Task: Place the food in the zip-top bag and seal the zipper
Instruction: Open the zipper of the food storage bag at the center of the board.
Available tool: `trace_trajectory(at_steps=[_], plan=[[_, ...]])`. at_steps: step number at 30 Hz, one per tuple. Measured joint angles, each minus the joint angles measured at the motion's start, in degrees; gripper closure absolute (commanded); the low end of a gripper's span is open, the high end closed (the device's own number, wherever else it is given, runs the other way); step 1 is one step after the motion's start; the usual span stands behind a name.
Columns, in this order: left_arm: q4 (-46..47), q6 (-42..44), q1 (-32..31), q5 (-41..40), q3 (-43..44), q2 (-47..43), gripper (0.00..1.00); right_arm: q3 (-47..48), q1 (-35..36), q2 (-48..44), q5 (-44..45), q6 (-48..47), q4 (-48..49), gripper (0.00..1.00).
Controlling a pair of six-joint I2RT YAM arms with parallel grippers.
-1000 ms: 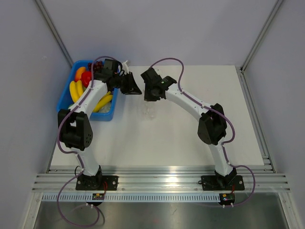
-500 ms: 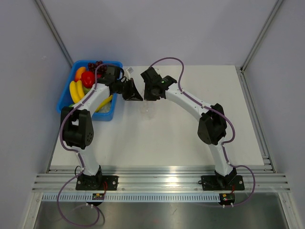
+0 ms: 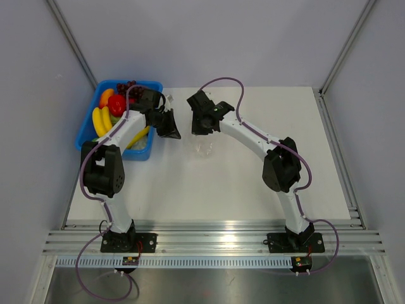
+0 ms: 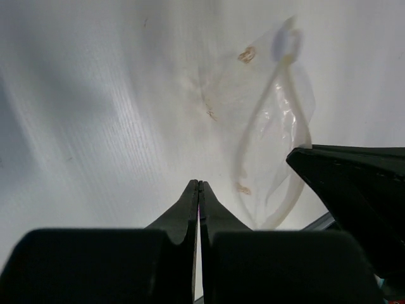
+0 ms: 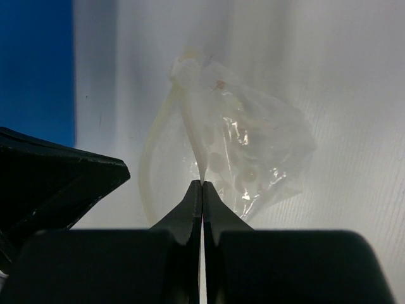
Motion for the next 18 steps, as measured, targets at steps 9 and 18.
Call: trace_trajectory(at_steps=[9,18], plan=[[-2.0,1.1,0.0,-5.8,5.6,3.2,1.00,0.7,0.0,0.1,-1.4,0.4,1.3,1.00],[-6.6,1.8,0.6,-10.3,12.7,3.3,0.99,7.0,0.0,2.8,-2.1,0.3,1.3,1.00]])
